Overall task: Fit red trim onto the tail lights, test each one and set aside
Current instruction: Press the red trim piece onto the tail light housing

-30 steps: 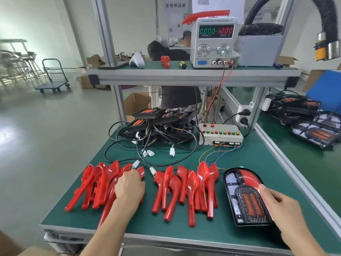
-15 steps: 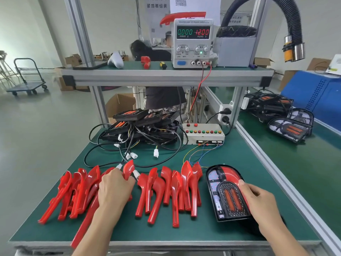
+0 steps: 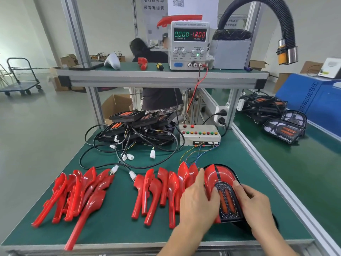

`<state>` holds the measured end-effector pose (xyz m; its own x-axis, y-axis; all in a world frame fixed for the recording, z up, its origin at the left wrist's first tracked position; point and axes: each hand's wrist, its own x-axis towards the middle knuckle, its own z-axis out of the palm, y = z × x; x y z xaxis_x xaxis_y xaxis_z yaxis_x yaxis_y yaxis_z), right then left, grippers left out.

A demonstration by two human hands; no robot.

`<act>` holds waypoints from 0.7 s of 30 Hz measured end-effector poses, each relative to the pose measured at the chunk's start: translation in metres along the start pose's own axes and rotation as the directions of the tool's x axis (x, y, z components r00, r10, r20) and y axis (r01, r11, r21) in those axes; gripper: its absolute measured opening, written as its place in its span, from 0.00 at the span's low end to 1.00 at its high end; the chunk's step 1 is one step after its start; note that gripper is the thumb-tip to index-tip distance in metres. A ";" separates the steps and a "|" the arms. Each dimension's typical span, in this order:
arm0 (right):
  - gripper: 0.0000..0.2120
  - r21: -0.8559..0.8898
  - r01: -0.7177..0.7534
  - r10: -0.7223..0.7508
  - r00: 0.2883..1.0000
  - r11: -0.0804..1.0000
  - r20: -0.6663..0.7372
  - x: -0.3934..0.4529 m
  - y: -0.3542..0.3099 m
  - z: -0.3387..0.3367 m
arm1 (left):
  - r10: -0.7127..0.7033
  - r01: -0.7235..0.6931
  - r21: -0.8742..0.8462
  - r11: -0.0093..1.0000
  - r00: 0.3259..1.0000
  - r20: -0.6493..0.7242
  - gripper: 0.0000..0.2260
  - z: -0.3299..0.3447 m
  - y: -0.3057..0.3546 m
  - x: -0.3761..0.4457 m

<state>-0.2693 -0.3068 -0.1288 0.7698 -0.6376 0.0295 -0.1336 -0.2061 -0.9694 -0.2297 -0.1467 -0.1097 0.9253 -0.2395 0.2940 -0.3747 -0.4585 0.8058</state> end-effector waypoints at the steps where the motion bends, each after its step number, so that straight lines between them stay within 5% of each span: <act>1: 0.10 0.000 0.015 -0.015 1.000 1.000 -0.003 -0.001 -0.001 0.000 | 0.024 -0.024 0.060 0.998 1.000 -0.006 0.30 0.006 0.001 0.001; 6: 0.11 -0.012 0.049 -0.049 0.999 0.999 -0.019 -0.004 -0.003 -0.001 | 0.030 -0.020 0.232 0.972 0.999 -0.040 0.29 0.016 0.002 0.002; 21: 0.19 -0.114 0.050 -0.050 0.999 0.992 0.007 0.001 0.001 -0.005 | 0.115 -0.087 0.372 0.924 0.992 -0.054 0.25 0.009 0.003 0.006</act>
<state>-0.2723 -0.3113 -0.1284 0.7796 -0.6217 0.0759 -0.1654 -0.3213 -0.9324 -0.2262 -0.1573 -0.1099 0.8780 -0.2439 0.4119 -0.4481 -0.7212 0.5283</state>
